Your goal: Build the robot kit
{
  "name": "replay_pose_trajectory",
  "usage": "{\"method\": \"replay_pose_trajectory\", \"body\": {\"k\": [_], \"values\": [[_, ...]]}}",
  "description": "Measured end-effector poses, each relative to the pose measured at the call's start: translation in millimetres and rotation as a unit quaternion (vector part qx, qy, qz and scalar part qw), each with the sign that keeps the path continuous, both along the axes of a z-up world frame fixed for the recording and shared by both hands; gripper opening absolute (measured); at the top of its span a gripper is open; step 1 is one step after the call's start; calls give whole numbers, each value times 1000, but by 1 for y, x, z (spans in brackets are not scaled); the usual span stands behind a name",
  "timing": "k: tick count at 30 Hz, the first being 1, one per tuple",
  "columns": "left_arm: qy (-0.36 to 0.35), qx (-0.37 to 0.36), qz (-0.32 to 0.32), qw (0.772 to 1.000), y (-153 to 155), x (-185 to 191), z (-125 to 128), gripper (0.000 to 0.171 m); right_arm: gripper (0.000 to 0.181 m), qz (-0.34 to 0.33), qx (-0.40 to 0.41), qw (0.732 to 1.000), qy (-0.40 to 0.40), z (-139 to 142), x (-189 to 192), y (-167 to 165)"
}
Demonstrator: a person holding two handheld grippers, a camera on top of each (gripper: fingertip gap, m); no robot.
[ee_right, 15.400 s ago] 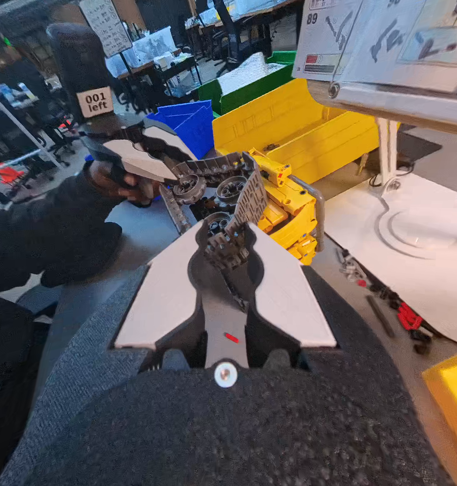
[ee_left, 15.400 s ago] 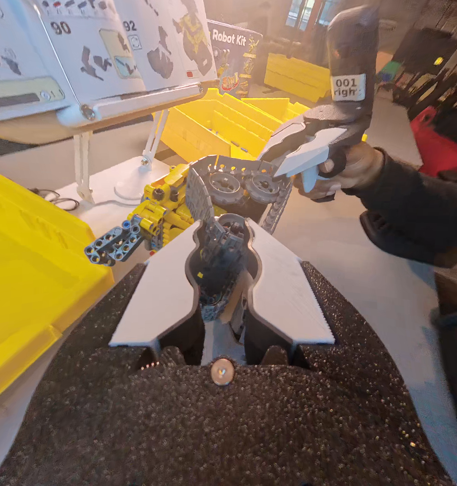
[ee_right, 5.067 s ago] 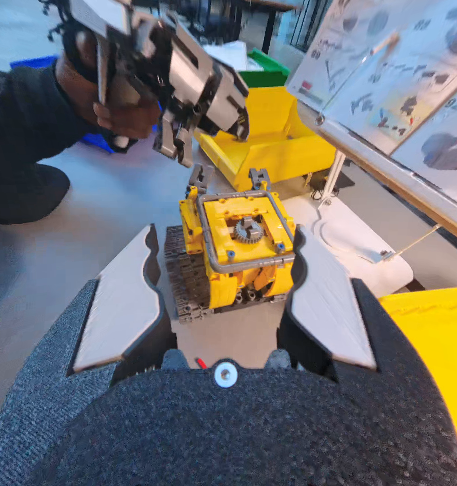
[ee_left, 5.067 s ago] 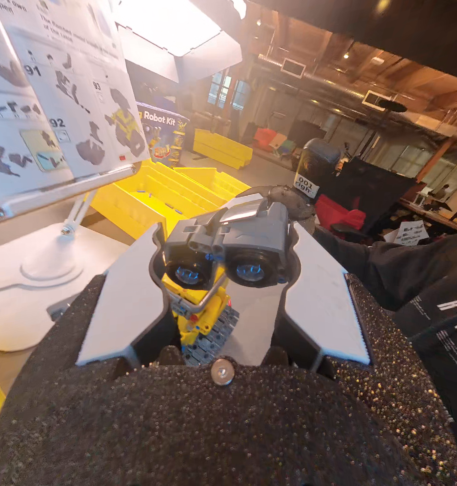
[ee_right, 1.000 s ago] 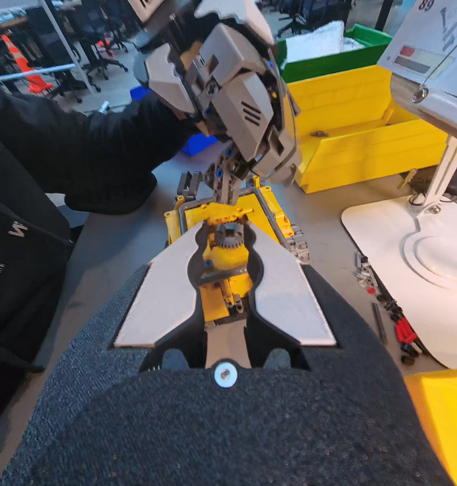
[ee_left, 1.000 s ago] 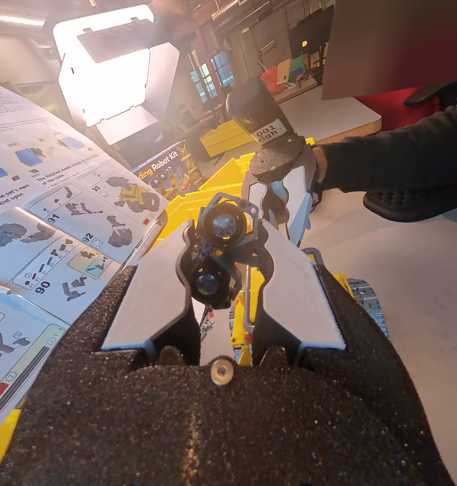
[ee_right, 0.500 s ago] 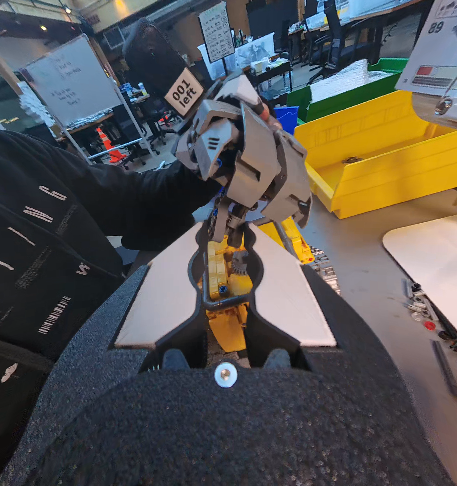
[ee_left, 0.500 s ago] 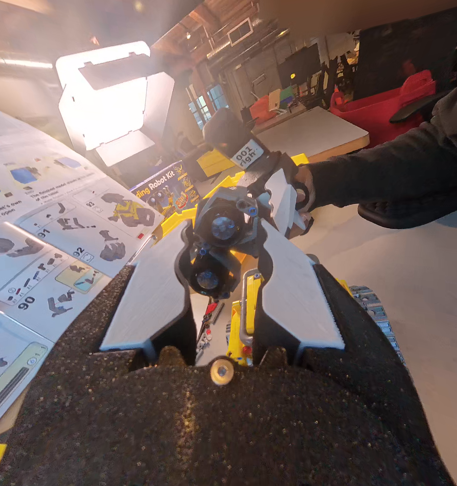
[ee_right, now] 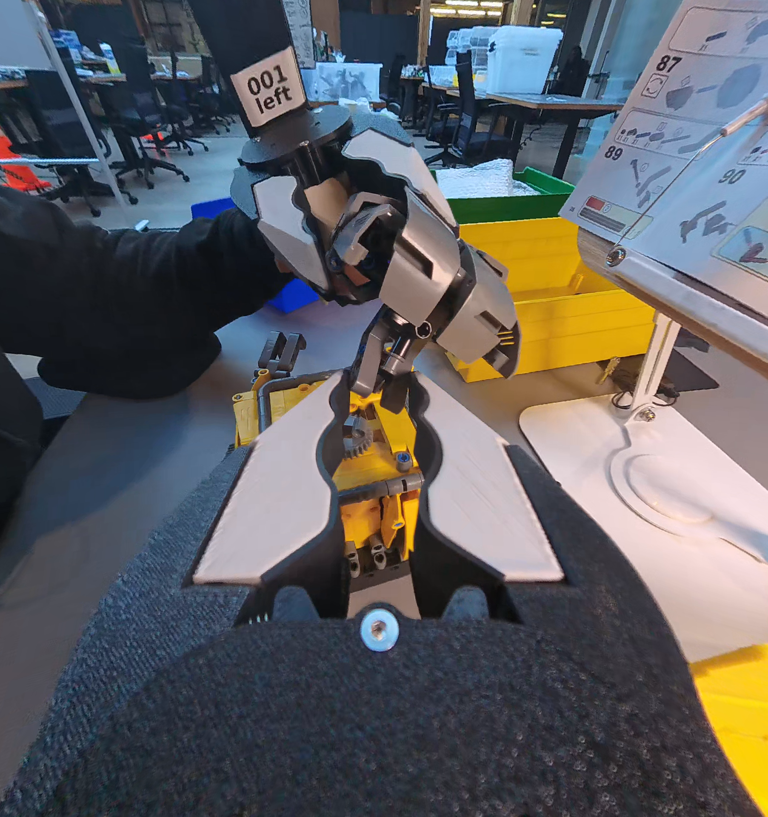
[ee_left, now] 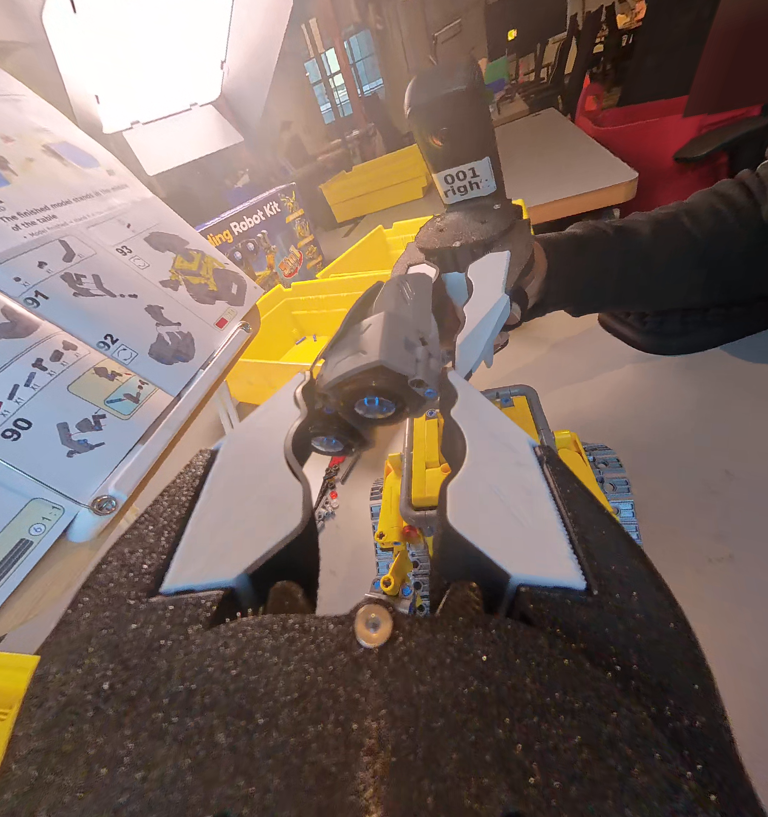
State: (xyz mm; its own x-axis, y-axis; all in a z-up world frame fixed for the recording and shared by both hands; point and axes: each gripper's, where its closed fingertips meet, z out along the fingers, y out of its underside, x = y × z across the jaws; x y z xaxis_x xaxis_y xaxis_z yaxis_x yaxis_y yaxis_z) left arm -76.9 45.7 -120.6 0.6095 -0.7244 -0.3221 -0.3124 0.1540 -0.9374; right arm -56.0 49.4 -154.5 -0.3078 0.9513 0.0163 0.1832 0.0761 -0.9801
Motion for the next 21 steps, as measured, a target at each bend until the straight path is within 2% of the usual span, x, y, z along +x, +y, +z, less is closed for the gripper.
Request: {"method": "replay_pose_trajectory", "body": {"k": [5,11,21], "values": [[113,78,40,990,0,5,-4,55,26,-15,29,999,-10,-4,3,6],[169,157,50,972,-5,15,1,54,26,-5,-7,1000,-26,-4,5,4],[194,154,37,968,-6,22,-12,54,25,-1,4,999,-54,-12,5,1]]}}
